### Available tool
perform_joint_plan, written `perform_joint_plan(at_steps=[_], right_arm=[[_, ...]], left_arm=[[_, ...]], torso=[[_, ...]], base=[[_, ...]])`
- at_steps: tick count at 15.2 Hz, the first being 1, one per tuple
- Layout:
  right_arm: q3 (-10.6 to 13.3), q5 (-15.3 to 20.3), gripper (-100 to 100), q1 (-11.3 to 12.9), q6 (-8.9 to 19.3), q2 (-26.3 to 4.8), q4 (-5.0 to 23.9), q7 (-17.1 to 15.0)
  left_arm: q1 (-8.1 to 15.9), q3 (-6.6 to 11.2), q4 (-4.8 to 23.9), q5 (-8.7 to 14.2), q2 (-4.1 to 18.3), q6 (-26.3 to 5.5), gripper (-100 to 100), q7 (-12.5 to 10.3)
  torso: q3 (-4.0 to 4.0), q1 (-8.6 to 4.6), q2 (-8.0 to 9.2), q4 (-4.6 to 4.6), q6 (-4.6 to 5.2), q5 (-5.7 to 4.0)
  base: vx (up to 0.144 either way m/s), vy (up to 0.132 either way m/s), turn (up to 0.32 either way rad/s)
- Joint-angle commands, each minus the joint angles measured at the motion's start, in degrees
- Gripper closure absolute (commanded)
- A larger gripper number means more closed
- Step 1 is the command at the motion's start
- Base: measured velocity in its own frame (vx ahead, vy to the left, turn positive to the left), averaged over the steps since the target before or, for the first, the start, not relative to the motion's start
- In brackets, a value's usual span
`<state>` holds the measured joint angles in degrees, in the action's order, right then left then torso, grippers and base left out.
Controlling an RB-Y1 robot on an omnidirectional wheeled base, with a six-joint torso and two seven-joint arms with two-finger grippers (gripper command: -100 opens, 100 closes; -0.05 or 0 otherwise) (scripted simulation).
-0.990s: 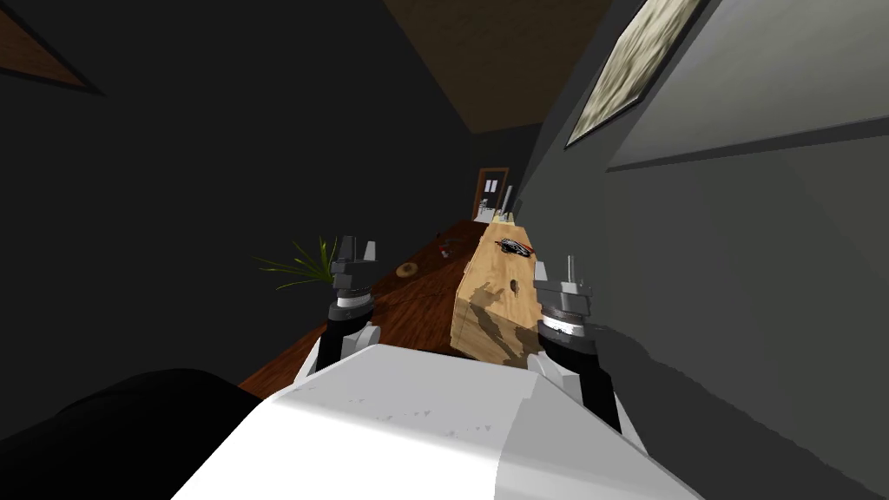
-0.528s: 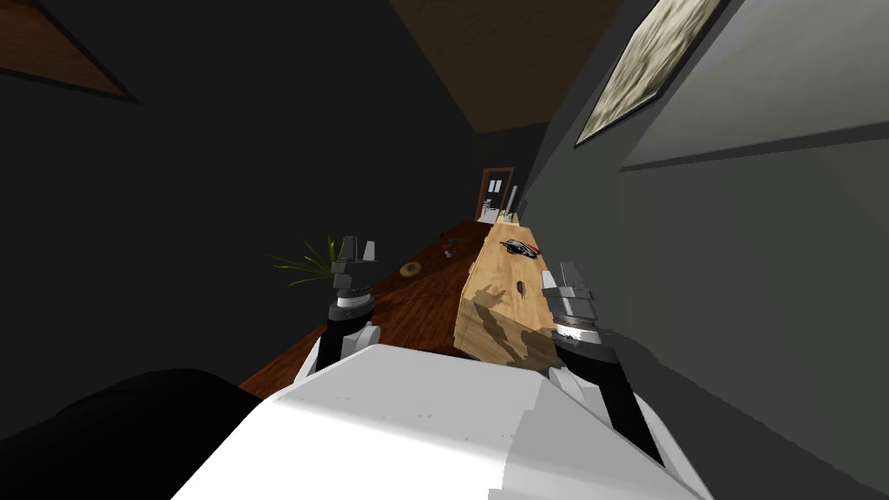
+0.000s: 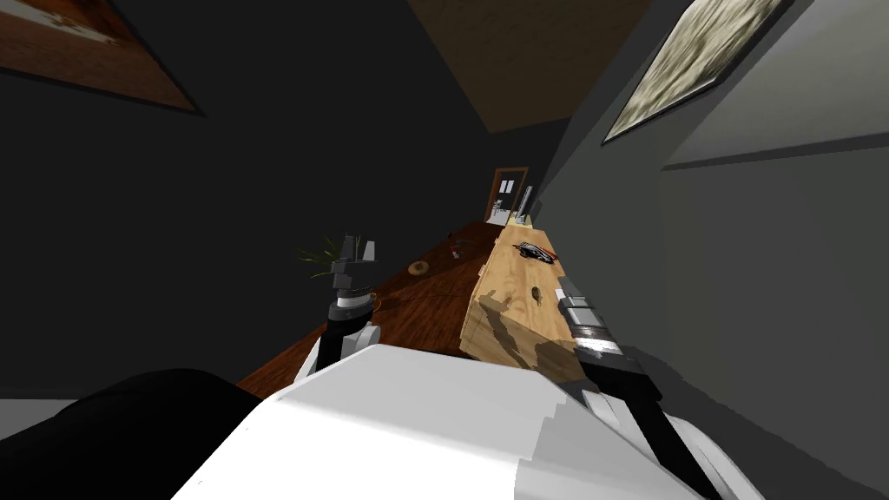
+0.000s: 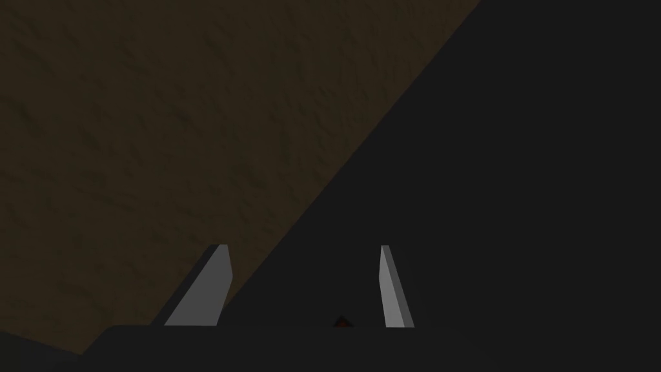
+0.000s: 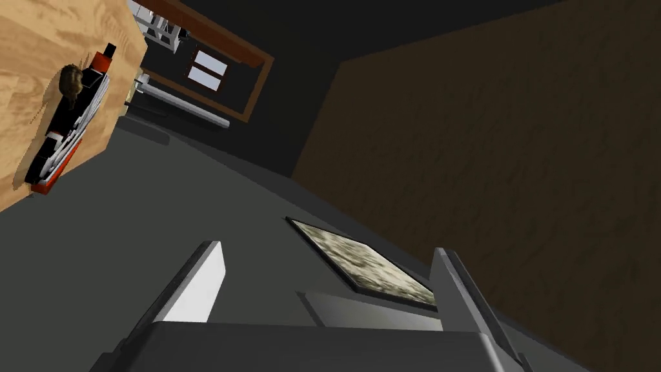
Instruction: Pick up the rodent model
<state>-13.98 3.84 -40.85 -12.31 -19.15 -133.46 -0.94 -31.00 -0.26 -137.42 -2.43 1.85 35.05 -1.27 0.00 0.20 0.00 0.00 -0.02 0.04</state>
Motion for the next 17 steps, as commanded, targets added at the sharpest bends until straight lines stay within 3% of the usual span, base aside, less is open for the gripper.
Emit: perform_joint_plan(at_steps=[1,6,7,8,9,10,12,17], right_arm=[[-2.02,0.35,-100,-1.81,2.08,-2.38,2.27,-0.12],[-4.6,0.4,-100,-4.89,7.25,-7.52,6.92,-0.11],[-4.6,0.4,-100,-4.89,7.25,-7.52,6.92,-0.11],[-5.25,0.17,-100,-5.89,9.0,-9.41,8.75,-0.09],[-5.25,0.17,-100,-5.89,9.0,-9.41,8.75,-0.09],[-5.8,-0.18,-100,-6.86,10.74,-11.39,10.68,-0.08],[-5.8,-0.18,-100,-6.86,10.74,-11.39,10.68,-0.08],[-6.86,-1.85,-100,-9.56,15.81,-17.57,16.63,-0.01]], left_arm=[[0.0,0.0,0.0,0.0,0.0,0.0,0,0.0],[0.0,0.0,0.0,0.0,0.0,0.0,0,0.0],[0.0,0.0,0.0,0.0,0.0,0.0,0,0.0],[0.0,0.0,0.0,0.0,0.0,0.0,0,0.0],[0.0,0.0,0.0,0.0,0.0,0.0,0,0.0],[0.0,0.0,0.0,0.0,0.0,0.0,0,0.0],[0.0,0.0,0.0,0.0,0.0,0.0,0,0.0],[0.0,0.0,0.0,0.0,0.0,0.0,0,0.0]], torso=[[0.0,0.0,0.0,0.0,0.0,0.0],[0.01,-0.1,0.01,0.0,0.01,-0.01],[0.0,-0.11,0.0,0.0,-0.02,-0.02],[-0.01,-0.11,-0.01,0.0,0.0,-0.02],[-0.01,-0.12,-0.03,0.0,-0.03,-0.03],[-0.01,-0.12,-0.01,-0.01,0.0,-0.03],[0.0,-0.12,0.0,0.0,0.01,-0.02],[-0.01,-0.16,-0.01,0.0,-0.01,-0.03]], base=[[-0.001,0.047,0.14],[0.002,0.038,0.196],[0.007,0.03,0.171],[0.007,0.031,0.175],[0.006,0.028,0.178],[0.005,0.029,0.198],[0.007,0.018,0.111],[0.006,0.02,0.21]])
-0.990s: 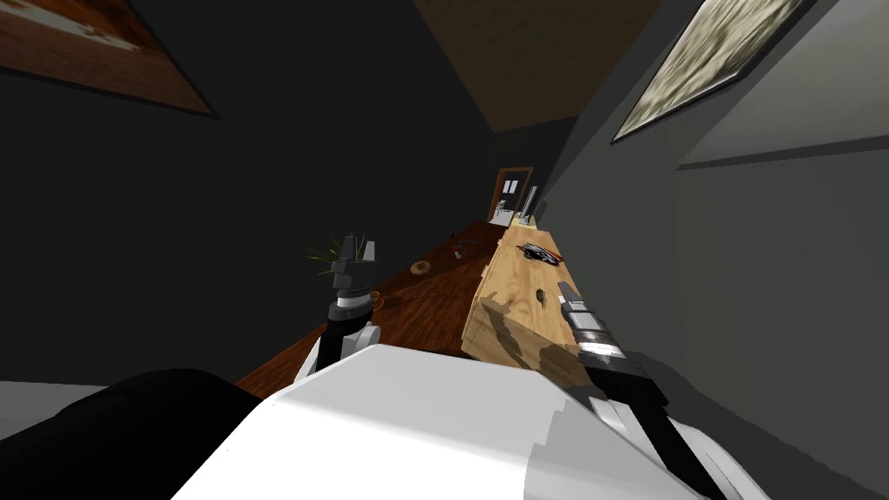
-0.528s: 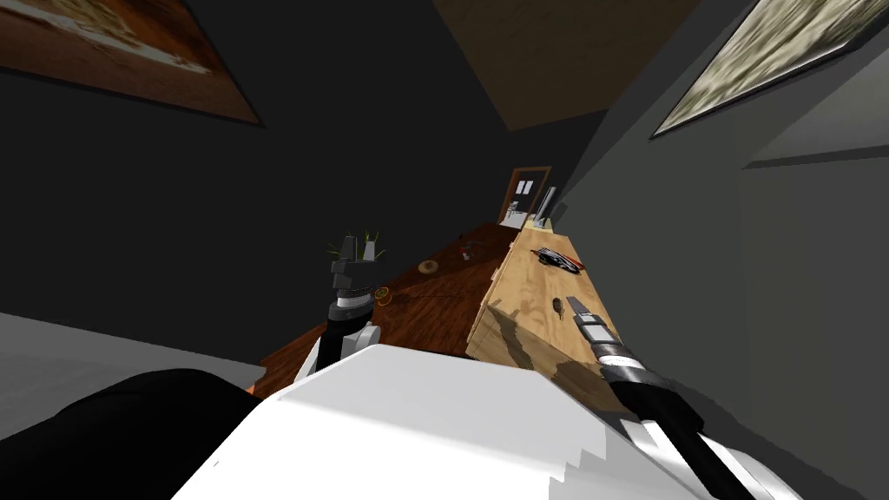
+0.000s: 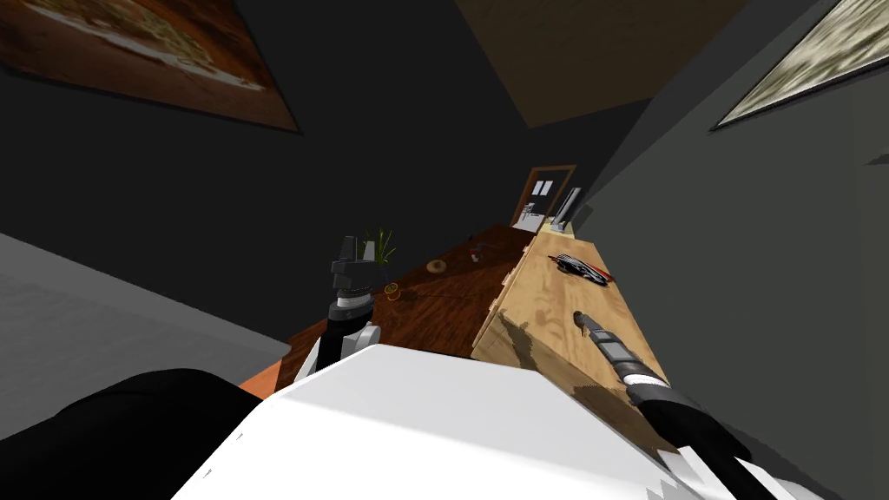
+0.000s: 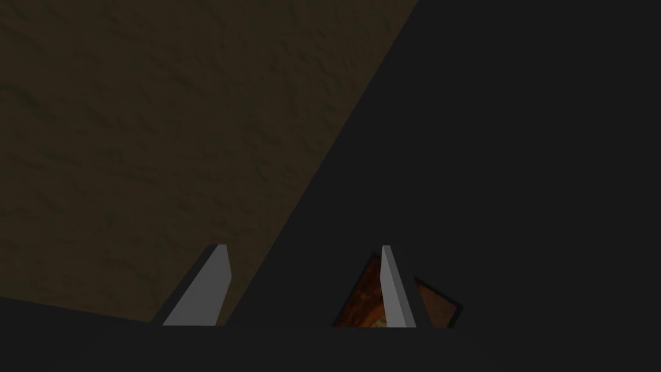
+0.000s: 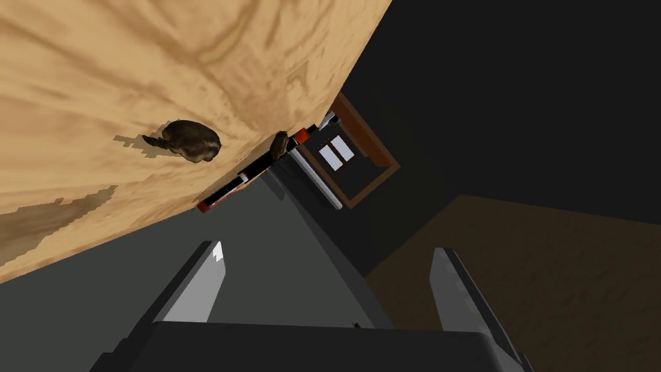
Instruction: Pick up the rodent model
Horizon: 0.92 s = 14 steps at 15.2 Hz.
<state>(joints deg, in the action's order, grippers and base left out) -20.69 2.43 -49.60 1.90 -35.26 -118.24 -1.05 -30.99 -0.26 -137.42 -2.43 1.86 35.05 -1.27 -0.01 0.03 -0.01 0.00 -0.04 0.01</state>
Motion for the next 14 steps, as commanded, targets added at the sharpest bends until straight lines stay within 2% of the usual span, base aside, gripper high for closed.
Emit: perform_joint_plan(at_steps=[1,2,4,5,6,7,8,9,11,13,14], right_arm=[[-0.15,-0.43,-100,-0.82,1.61,-1.51,1.66,0.1],[-0.31,-1.15,-100,-1.63,3.21,-3.55,3.77,0.13],[-0.31,-1.15,-100,-1.63,3.21,-3.59,3.77,0.13],[-0.41,-1.92,-100,-2.41,4.76,-5.34,5.89,0.17],[-0.41,-1.92,-100,-2.41,4.76,-5.62,5.89,0.17],[-0.44,-2.73,-100,-3.14,6.24,-7.58,7.91,0.2],[-0.44,-2.73,-100,-3.14,6.24,-7.58,7.97,0.2],[-0.4,-3.57,-100,-3.82,7.65,-9.47,9.57,0.24],[-0.4,-3.57,-100,-3.82,7.65,-9.47,10.0,0.24],[-0.14,-5.26,-100,-5.04,10.23,-13.01,13.27,0.32],[-0.14,-5.26,-100,-5.04,10.23,-13.05,13.84,0.32]], left_arm=[[0.0,0.0,0.0,0.0,0.0,0.0,0,0.0],[0.0,0.0,0.0,0.0,0.0,0.0,0,0.0],[0.0,0.0,0.0,0.0,0.0,0.0,0,0.0],[-0.01,0.0,0.0,0.0,0.0,0.0,0,0.0],[0.0,0.0,0.0,0.0,0.0,0.0,0,0.0],[0.0,0.0,0.0,0.0,0.0,0.0,0,0.0],[0.0,0.0,0.0,0.0,0.0,0.0,0,0.0],[0.0,0.0,0.0,0.0,0.0,0.0,0,0.0],[0.0,0.0,0.0,0.0,0.0,0.0,0,0.0],[0.0,0.0,0.0,0.0,0.0,0.0,0,0.0],[0.01,0.0,0.0,0.0,0.0,0.0,0,0.0]], torso=[[0.0,0.0,0.0,0.0,0.0,0.0],[0.0,0.01,-0.01,0.0,0.01,-0.01],[0.0,0.03,0.01,0.0,0.01,0.0],[0.01,0.01,0.01,0.0,0.04,0.01],[0.0,0.01,0.0,0.0,-0.01,0.01],[0.0,0.0,0.0,0.0,0.01,0.01],[0.0,0.0,0.0,0.0,-0.01,0.01],[0.0,0.0,0.0,0.0,0.02,0.0],[0.0,0.0,0.0,0.0,0.02,0.0],[0.0,-0.01,0.01,0.0,0.0,0.0],[-0.01,-0.01,-0.01,0.0,-0.04,0.0]], base=[[0.007,0.019,0.179],[0.01,0.025,0.246],[0.007,0.017,0.138],[0.006,0.018,0.201],[0.007,0.016,0.207],[0.005,0.018,0.25],[0.006,0.013,0.194],[0.008,0.015,0.199],[0.007,0.01,0.129],[0.006,0.018,0.255],[0.009,0.014,0.256]])
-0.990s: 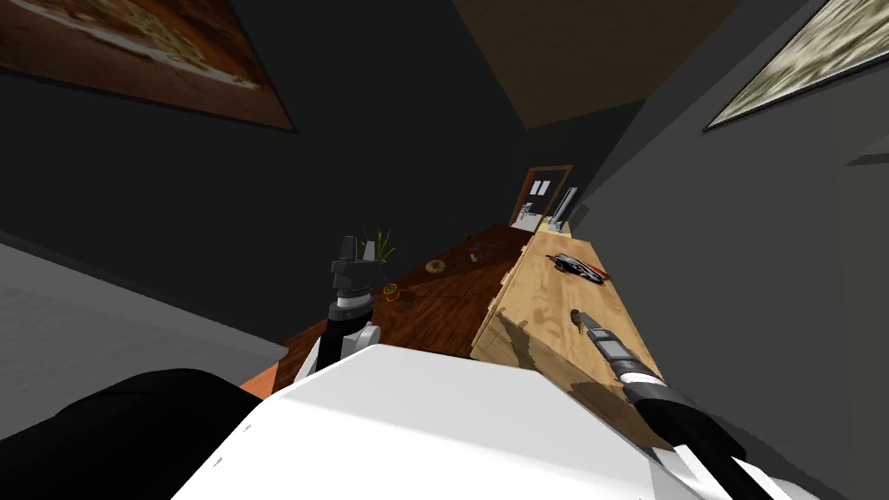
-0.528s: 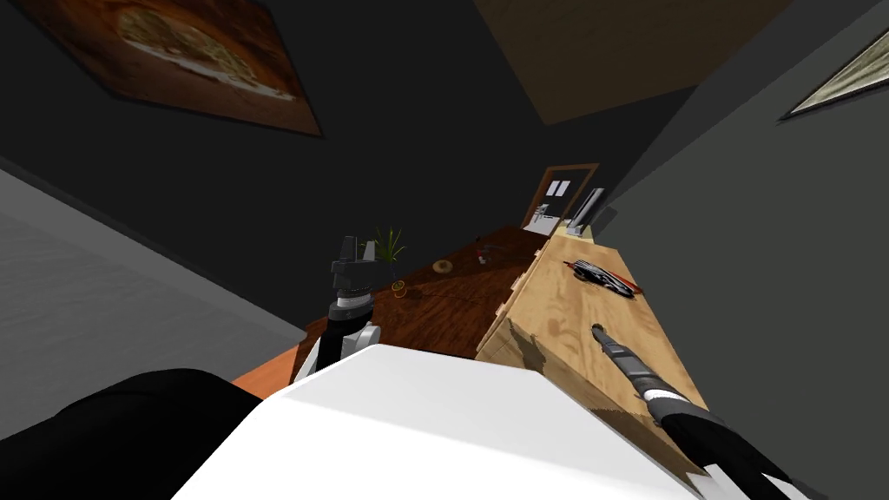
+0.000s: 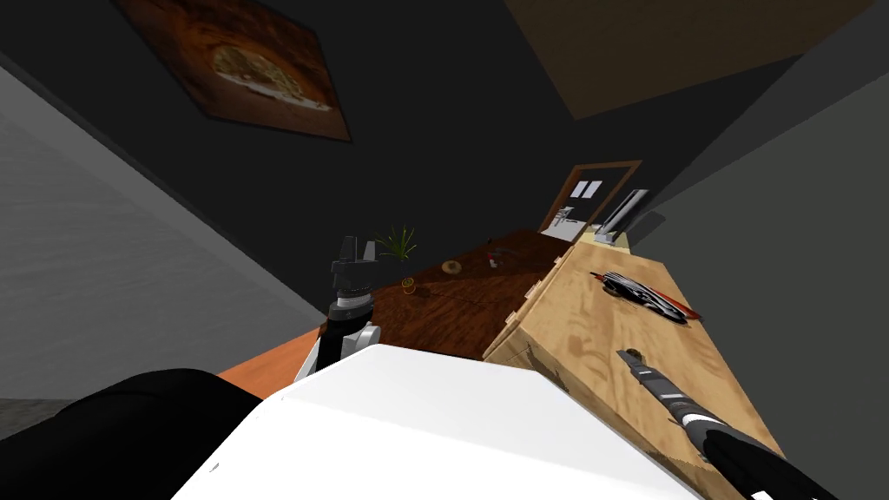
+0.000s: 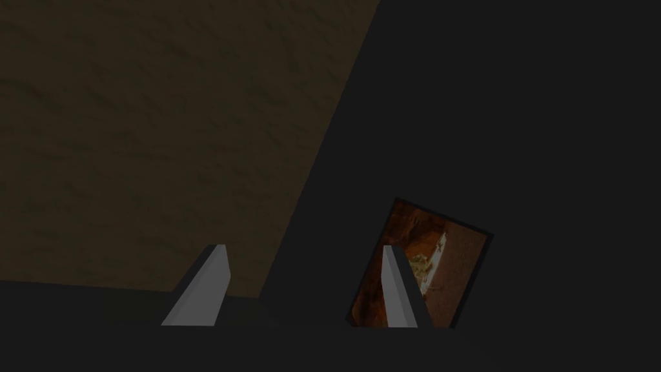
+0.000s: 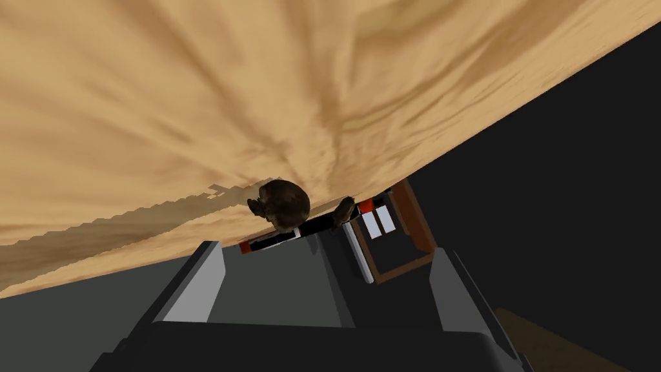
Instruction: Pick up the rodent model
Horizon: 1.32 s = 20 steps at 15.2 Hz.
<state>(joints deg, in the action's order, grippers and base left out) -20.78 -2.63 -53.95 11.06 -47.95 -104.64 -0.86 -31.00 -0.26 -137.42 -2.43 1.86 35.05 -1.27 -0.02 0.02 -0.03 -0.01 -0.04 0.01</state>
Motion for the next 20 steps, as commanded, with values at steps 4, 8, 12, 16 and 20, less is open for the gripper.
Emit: perform_joint_plan(at_steps=[4,8,12,16,20], right_arm=[[0.59,-2.55,-100,-2.11,4.24,-5.09,5.26,0.26],[1.05,-3.81,-100,-2.74,5.82,-7.69,7.88,0.33],[1.64,-5.39,-100,-3.38,7.61,-11.03,11.0,0.44],[5.22,-5.34,-100,0.48,6.73,-12.97,14.55,-2.26],[9.15,-5.59,-100,4.57,6.11,-15.65,19.14,-4.9]], left_arm=[[0.0,0.0,0.0,0.0,0.0,0.0,0,0.0],[0.0,0.0,0.0,0.0,0.0,0.0,0,0.0],[0.0,0.0,0.0,0.0,0.0,0.0,0,0.0],[0.0,0.0,0.0,0.0,0.0,0.0,0,0.0],[0.01,0.0,0.0,0.0,0.0,0.0,0,0.0]], torso=[[0.01,0.01,0.01,0.0,0.01,0.0],[0.0,0.02,0.0,0.0,-0.01,0.02],[0.0,0.02,0.01,0.0,0.01,0.01],[0.11,0.04,0.21,0.04,0.0,-0.01],[0.24,0.11,0.42,0.1,0.04,0.02]], base=[[0.009,0.013,0.204],[0.009,0.013,0.183],[0.008,0.011,0.136],[-0.049,0.016,0.076],[-0.087,0.034,0.062]])
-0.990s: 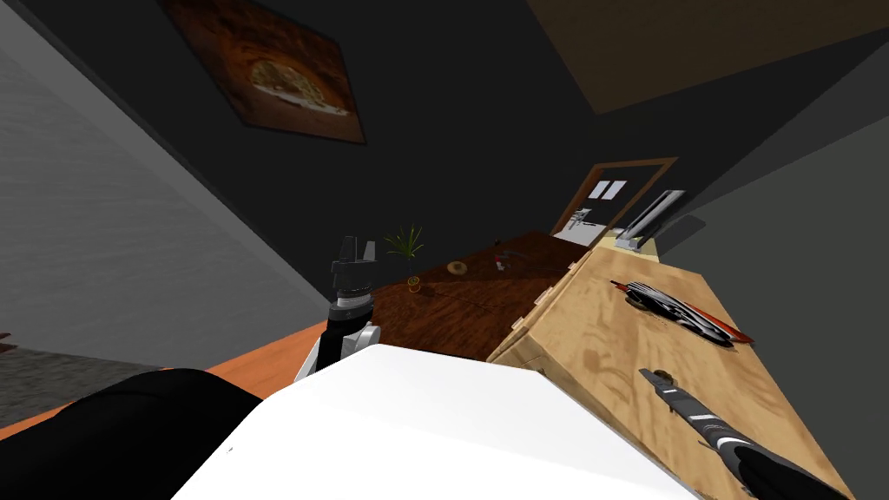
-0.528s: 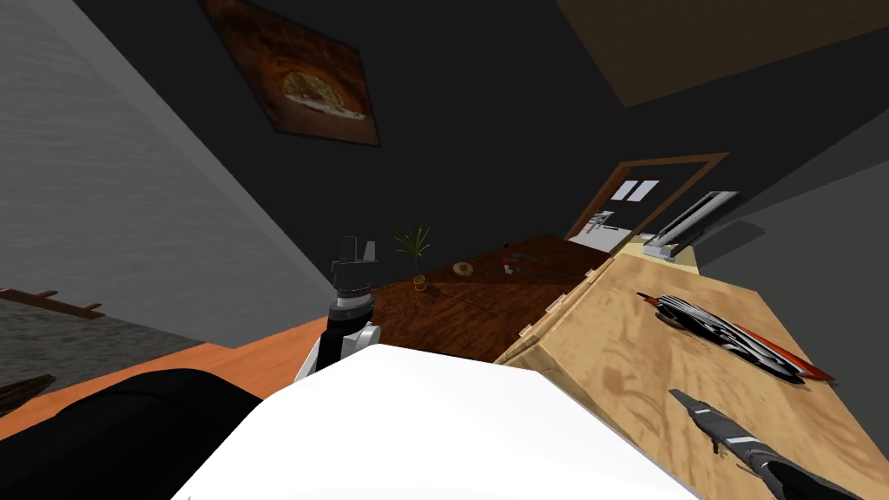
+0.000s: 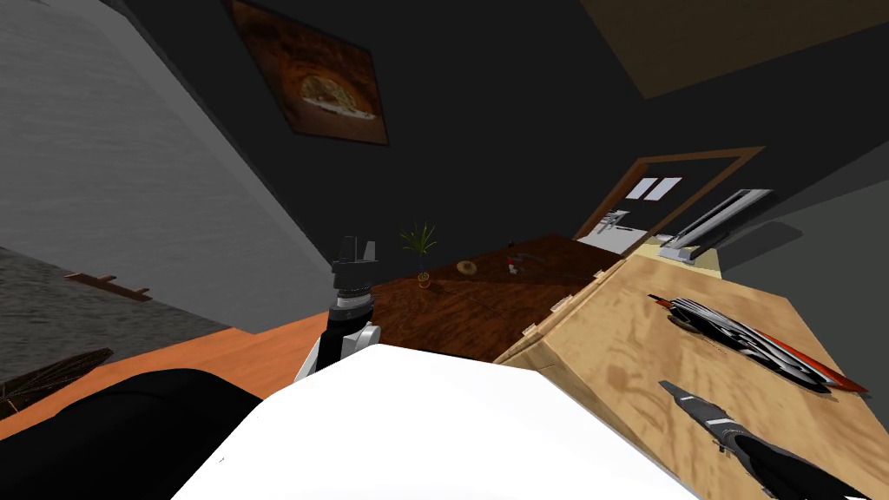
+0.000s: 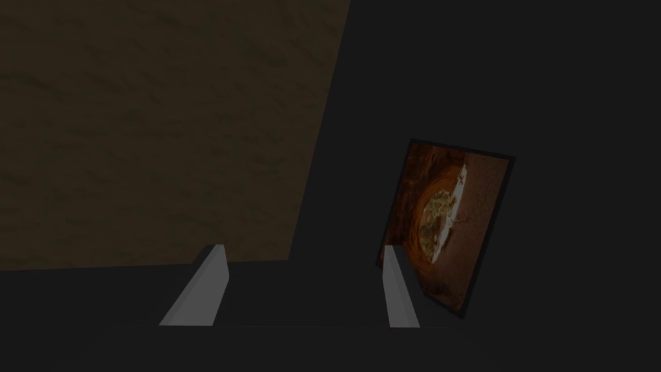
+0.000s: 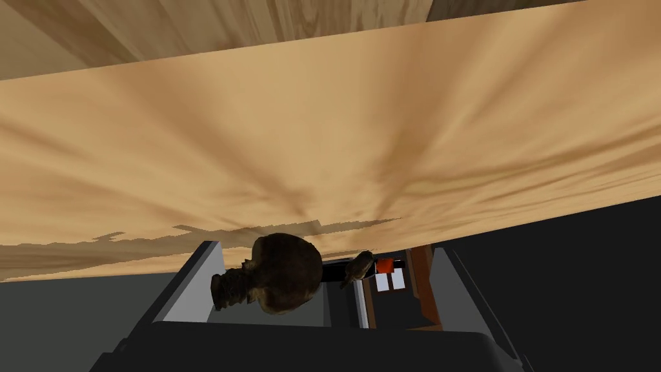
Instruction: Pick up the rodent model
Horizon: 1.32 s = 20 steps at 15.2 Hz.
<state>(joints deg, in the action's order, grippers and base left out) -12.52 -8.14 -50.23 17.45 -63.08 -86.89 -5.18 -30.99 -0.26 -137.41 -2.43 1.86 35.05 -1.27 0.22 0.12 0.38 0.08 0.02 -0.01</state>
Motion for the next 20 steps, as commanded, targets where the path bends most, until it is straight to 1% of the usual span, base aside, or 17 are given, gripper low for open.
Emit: perform_joint_plan(at_steps=[1,2,3,4,5,6,7,8,9,10,11,12,13,14,18,19,20], right_arm=[[2.86,-0.2,-100,2.86,-0.58,-1.86,2.86,-1.9],[2.86,-0.2,-100,2.9,-0.58,-1.86,3.68,-1.9],[4.82,-0.32,-100,4.95,-0.89,-3.19,5.21,-3.22],[4.82,-0.32,-100,4.95,-0.89,-3.19,5.98,-3.22],[6.79,-0.44,-100,6.99,-1.21,-4.53,8.13,-4.54],[6.79,-0.44,-100,6.99,-1.21,-4.53,8.28,-4.54],[8.75,-0.57,-100,9.04,-1.52,-5.87,10.34,-5.86],[8.75,-0.57,-100,9.04,-1.52,-5.87,10.57,-5.86],[10.72,-0.69,-100,11.09,-1.83,-7.21,12.75,-7.18],[10.72,-0.69,-100,11.09,-1.83,-7.21,12.87,-7.18],[12.69,-0.81,-100,13.03,-2.14,-8.55,14.78,-8.5],[12.69,-0.81,-100,13.13,-2.14,-8.55,15.16,-8.5],[11.93,-0.79,-100,12.31,-1.96,-8.08,14.07,-7.9],[12.01,-0.8,100,12.36,-1.98,-8.2,14.21,-8.13],[12.0,-0.8,100,12.36,-1.99,-8.2,14.21,-8.15],[9.13,-0.57,100,9.49,-1.52,-5.87,11.34,-5.86],[8.75,-0.57,100,9.04,-1.52,-5.87,10.57,-5.86]], left_arm=[[0.0,0.0,0.0,0.0,0.0,0.0,0,0.0],[0.0,0.0,0.0,0.0,0.0,0.0,0,0.0],[0.0,0.0,0.0,0.0,0.0,0.0,0,0.0],[0.0,0.0,0.0,0.0,0.0,0.0,0,0.0],[0.0,0.0,0.0,0.0,0.0,0.0,0,0.0],[0.0,0.0,0.0,0.0,0.0,0.0,0,0.0],[0.0,0.0,0.0,0.0,0.0,0.0,0,0.0],[0.0,0.0,0.0,0.0,0.0,0.0,0,0.0],[0.0,0.0,0.0,0.0,0.0,0.0,0,0.0],[0.0,0.0,0.0,0.0,0.0,0.0,0,0.0],[0.0,0.0,0.0,0.0,0.0,0.0,0,0.0],[0.0,0.0,0.0,0.0,0.0,0.0,0,0.0],[0.0,0.0,0.0,0.0,0.0,0.0,0,0.0],[-0.01,0.0,0.0,0.0,0.0,0.0,0,0.0],[-0.01,0.01,0.0,0.0,0.0,0.0,0,0.0],[-0.01,0.01,0.0,0.0,0.0,0.0,0,0.0],[-0.02,0.01,0.0,0.0,0.01,0.0,0,0.0]], torso=[[0.0,0.0,0.0,0.0,0.0,0.0],[-0.02,-0.08,-0.04,-0.01,-0.04,-0.07],[-0.04,-0.16,-0.07,-0.02,-0.04,-0.11],[-0.05,-0.22,-0.08,-0.02,-0.07,-0.15],[-0.06,-0.26,-0.1,-0.02,-0.06,-0.16],[-0.07,-0.28,-0.12,-0.03,-0.07,-0.17],[-0.09,-0.3,-0.14,-0.03,-0.05,-0.17],[-0.08,-0.29,-0.13,-0.04,-0.07,-0.17],[-0.08,-0.3,-0.12,-0.03,-0.05,-0.17],[-0.08,-0.31,-0.12,-0.03,-0.06,-0.17],[-0.08,-0.31,-0.13,-0.03,-0.05,-0.18],[-0.08,-0.31,-0.12,-0.03,-0.07,-0.18],[-0.07,-0.3,-0.11,-0.03,-0.05,-0.17],[-0.1,-0.32,-0.17,-0.04,-0.03,-0.18],[-0.23,-0.39,-0.38,-0.09,-0.05,-0.21],[-0.24,-0.4,-0.4,-0.1,-0.04,-0.21],[-0.27,-0.44,-0.45,-0.12,0.07,-0.24]], base=[[-0.069,0.018,0.06],[-0.067,0.016,0.063],[-0.077,0.025,0.074],[-0.072,0.029,0.068],[-0.066,0.027,0.067],[-0.06,0.026,0.055],[-0.073,0.034,0.069],[-0.073,0.028,0.062],[-0.07,0.025,0.068],[-0.067,0.025,0.055],[-0.078,0.026,0.062],[-0.074,0.029,0.066],[-0.038,0.016,0.02],[-0.014,0.006,-0.001],[-0.004,0.001,-0.002],[0.044,-0.024,-0.093],[0.082,-0.032,-0.129]])
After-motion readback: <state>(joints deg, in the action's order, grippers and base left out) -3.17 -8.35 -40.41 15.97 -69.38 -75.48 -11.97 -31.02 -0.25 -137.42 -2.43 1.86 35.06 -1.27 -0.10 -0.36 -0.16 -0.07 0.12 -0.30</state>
